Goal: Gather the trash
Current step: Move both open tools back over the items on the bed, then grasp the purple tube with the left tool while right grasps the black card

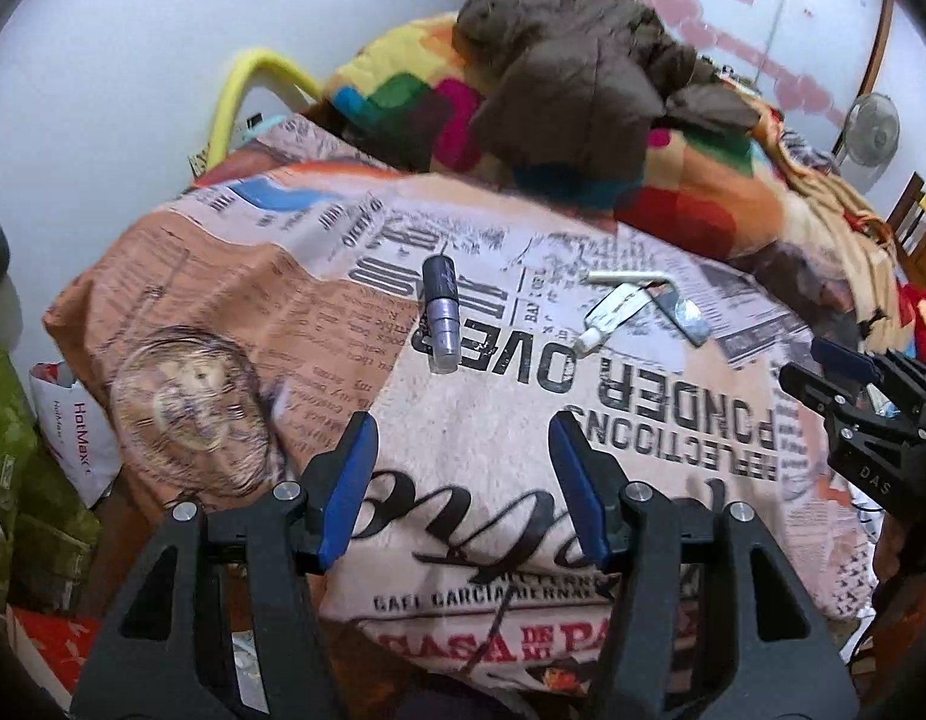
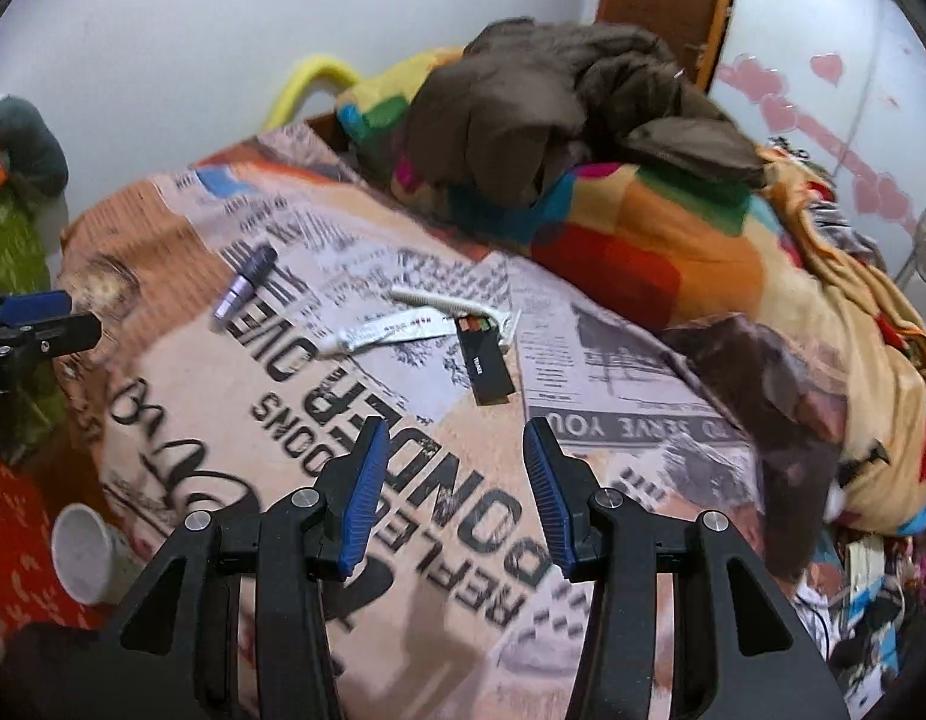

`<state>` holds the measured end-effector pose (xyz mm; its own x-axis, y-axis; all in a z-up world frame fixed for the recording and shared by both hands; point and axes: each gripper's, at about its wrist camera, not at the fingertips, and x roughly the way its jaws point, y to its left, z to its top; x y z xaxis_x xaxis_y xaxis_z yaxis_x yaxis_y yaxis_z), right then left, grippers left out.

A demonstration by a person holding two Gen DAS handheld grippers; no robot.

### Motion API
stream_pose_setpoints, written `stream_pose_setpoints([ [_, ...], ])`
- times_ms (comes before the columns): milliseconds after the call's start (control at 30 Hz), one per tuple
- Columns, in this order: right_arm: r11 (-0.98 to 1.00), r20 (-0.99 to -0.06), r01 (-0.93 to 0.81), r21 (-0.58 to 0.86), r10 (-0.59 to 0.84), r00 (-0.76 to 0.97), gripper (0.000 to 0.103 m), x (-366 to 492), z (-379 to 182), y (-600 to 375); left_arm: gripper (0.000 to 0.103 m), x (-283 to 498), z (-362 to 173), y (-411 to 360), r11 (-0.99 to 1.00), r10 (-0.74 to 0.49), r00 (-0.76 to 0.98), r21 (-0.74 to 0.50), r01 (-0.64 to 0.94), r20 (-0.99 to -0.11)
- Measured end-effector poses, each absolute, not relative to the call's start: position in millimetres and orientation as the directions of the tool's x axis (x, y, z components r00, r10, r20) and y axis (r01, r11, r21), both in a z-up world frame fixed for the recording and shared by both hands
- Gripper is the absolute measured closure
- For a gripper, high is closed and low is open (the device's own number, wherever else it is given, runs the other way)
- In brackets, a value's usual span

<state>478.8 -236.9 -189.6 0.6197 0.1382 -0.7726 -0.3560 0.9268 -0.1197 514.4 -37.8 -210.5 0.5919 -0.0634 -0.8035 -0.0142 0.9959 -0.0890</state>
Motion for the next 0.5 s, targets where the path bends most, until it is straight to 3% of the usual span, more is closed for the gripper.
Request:
stream_pose_setpoints([
  [267, 0.918, -0.814, -0.386, -0.086, 0.159, 0.558, 0.06, 536, -224, -240, 0.045, 572, -248, -36, 0.996, -0.056, 0.567, -0.084, -0.024, -0.822],
  [500, 0.899, -0.826, -0.407, -0.162, 0.102, 0.554, 0.06, 560, -242, -234, 0.045, 618, -274, -25, 0.994, -0.049, 0.532, -0.093, -0.056, -0.846],
])
